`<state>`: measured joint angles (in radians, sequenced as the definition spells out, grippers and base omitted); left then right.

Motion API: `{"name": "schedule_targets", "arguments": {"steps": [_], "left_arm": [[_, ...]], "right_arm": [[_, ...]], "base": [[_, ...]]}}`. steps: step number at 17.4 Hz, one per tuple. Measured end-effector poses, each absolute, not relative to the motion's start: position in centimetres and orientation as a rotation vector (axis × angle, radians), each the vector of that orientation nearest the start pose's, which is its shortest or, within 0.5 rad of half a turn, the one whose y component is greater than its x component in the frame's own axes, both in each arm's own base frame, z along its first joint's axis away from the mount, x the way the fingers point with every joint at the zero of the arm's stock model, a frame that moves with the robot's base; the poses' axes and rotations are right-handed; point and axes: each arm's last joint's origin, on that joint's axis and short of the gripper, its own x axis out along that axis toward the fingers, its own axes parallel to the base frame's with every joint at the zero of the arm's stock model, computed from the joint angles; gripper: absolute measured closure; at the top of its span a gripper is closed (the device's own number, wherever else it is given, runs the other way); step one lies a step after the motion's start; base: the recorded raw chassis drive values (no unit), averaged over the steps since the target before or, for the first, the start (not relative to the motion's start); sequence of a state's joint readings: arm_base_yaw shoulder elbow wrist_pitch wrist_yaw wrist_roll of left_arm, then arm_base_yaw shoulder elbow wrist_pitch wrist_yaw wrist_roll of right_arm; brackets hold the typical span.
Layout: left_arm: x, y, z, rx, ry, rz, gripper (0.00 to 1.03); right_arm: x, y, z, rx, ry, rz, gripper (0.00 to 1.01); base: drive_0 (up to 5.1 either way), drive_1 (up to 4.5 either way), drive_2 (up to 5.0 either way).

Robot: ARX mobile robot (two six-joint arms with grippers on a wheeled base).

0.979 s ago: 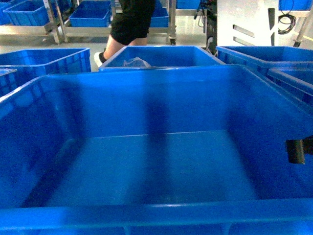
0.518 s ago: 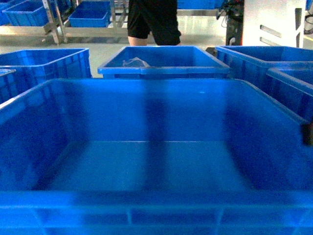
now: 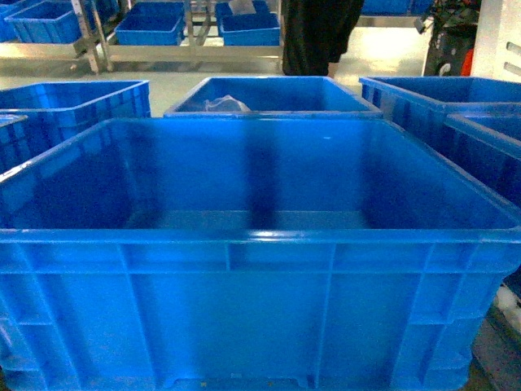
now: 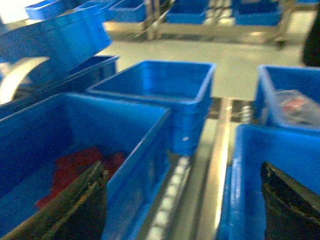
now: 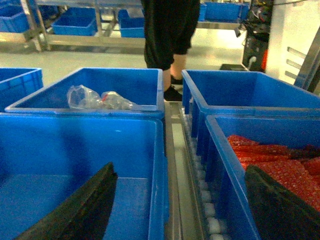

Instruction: Place box next to blue box on left shelf

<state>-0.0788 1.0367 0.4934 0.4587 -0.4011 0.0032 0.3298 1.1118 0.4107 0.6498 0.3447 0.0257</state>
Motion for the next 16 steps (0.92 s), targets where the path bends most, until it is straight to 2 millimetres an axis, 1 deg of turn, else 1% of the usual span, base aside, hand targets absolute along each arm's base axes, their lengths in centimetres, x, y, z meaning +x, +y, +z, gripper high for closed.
{"name": "schedule_targets", "arguments": {"steps": [1,2,3,5,7,8,13,16], "left_arm": [[21.0,-0.2,24.0,0.005,0.021,0.204,0.27],[20.0,0.2,23.0,0.001,-0.003,0.092,0.39],[19.3,0.1,22.2,0.001,-0.002,0.02,0.51],[17.9,0.0,20.8,0.001,0.013,-0.001,0.73],[16.9,0.0,20.1,0.001,0.006,-0.001,0.93],[16.5,0.0,19.9,0.001,0.005,-0.001,1.02],[14.6,0.0,18.4,0.001,0.009,-0.001,1.02],[14.1,0.0,18.1,0.001,0.008,-0.001,1.02]], "right_arm": [[20.4,5.3,21.5,0.015,0.02,-0.007,0.34],[19.7,4.4,21.1,0.014,0.01,-0.017,0.45],[18.9,3.8,20.7,0.013,0.001,-0.008,0.58],[17.6,2.9,19.7,0.006,0.011,-0.002,0.8],[16.7,2.2,19.1,0.004,0.011,-0.005,1.0],[16.3,1.9,18.9,0.004,0.008,-0.003,0.99],[14.4,0.8,17.8,0.004,0.012,0.018,1.0],[14.0,0.0,17.7,0.003,0.01,-0.011,1.0]], "base": [[0.0,0.0,0.0],[0.0,0.0,0.0],[0.0,0.0,0.0],[0.0,0.0,0.0],[0.0,0.0,0.0],[0.0,0.0,0.0],[0.0,0.0,0.0],[0.0,0.0,0.0]]}}
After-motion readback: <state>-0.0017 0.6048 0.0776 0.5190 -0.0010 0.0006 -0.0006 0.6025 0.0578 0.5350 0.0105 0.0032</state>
